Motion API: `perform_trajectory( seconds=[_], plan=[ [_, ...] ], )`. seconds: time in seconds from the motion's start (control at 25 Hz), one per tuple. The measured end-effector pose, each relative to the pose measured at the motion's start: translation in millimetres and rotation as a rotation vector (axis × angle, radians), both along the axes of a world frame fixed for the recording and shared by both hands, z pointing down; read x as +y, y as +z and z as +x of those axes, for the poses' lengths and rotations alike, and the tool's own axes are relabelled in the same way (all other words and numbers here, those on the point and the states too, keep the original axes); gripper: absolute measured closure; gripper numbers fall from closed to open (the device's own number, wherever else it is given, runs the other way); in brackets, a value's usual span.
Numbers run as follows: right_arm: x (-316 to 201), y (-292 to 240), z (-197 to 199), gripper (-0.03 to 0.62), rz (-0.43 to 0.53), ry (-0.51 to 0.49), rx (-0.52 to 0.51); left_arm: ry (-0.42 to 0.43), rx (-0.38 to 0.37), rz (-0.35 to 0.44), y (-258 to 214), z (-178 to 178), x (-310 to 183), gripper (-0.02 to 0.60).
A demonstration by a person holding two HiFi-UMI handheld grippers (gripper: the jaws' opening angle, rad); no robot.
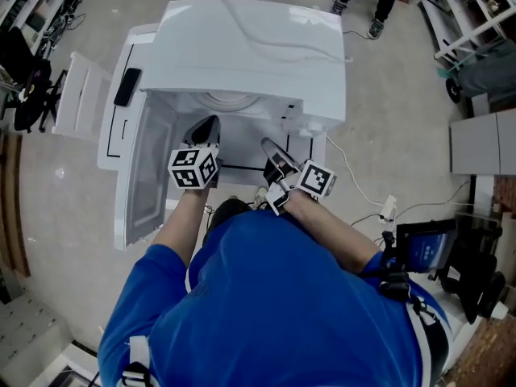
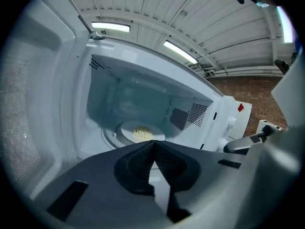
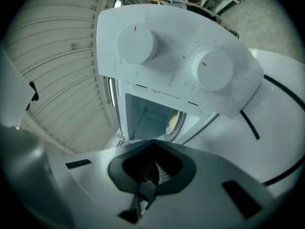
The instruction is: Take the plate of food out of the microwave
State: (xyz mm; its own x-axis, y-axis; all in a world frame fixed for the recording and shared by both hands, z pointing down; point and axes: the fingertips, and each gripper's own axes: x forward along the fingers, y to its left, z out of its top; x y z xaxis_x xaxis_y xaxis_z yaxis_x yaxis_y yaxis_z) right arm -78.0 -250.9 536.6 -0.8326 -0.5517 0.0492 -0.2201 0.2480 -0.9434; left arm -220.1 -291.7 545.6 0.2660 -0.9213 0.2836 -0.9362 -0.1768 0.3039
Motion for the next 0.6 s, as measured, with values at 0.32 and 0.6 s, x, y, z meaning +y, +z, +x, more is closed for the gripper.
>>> perform_trajectory(
  seconds=[0.32,0.6],
  plan=[
    [-5.3,-0.1,2.6,0.603,-0.008,0.010,-0.014,0.226,-0.514,0.014,14.3,13.0,-31.4,0.571],
    [-12.9,-0.5,4.9,0.603,-0.011,0.040,-0.011,0.413,-0.871,0.002,29.4,25.0,-47.9,0.541]
  ],
)
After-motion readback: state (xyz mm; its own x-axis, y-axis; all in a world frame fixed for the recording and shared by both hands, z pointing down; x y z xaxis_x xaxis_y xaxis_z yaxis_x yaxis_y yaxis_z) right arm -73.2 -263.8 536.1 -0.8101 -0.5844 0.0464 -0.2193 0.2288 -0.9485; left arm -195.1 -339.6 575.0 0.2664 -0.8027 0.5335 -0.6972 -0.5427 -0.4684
